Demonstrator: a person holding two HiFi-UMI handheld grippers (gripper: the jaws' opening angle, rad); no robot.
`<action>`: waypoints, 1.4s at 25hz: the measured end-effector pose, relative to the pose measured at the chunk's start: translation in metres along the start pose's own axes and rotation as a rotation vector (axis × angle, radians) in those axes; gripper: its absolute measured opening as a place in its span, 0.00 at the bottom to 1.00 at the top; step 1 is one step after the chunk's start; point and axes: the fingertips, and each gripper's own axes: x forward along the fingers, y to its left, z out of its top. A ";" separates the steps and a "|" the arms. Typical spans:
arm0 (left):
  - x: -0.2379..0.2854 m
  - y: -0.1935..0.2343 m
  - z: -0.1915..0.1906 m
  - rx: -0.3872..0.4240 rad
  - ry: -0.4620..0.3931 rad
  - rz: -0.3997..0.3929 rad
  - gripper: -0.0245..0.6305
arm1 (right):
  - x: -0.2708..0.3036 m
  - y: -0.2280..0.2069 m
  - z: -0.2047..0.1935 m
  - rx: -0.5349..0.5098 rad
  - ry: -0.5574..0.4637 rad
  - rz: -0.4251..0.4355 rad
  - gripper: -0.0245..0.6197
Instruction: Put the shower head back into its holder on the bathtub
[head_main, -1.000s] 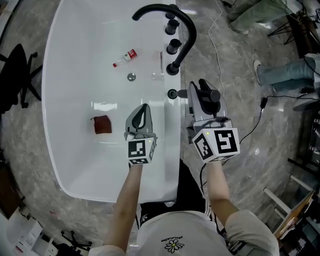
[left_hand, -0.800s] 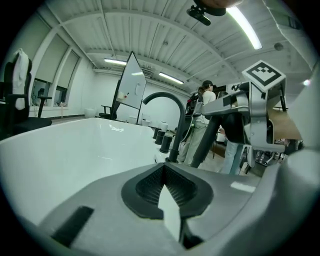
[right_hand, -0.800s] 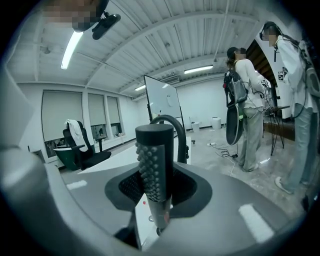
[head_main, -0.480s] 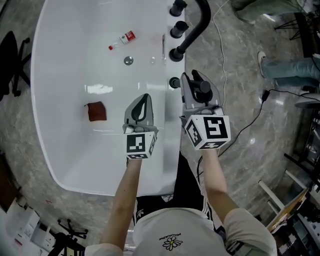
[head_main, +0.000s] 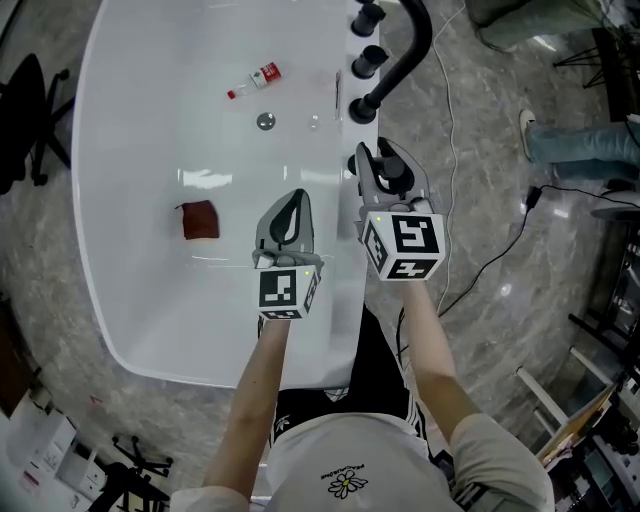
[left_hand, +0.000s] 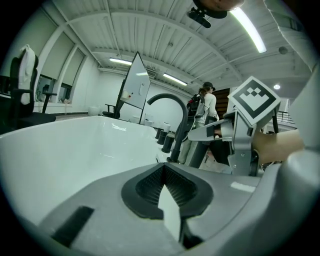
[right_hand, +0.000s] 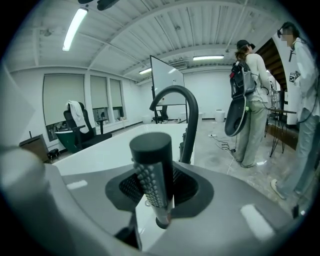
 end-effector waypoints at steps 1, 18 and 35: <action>-0.003 -0.001 0.005 0.003 -0.007 -0.004 0.04 | -0.004 0.001 0.006 0.004 -0.014 -0.003 0.20; -0.268 -0.057 0.219 0.160 -0.500 -0.157 0.04 | -0.307 0.150 0.173 -0.006 -0.398 -0.197 0.04; -0.514 -0.110 0.210 0.157 -0.518 -0.179 0.04 | -0.512 0.299 0.096 0.282 -0.437 -0.038 0.04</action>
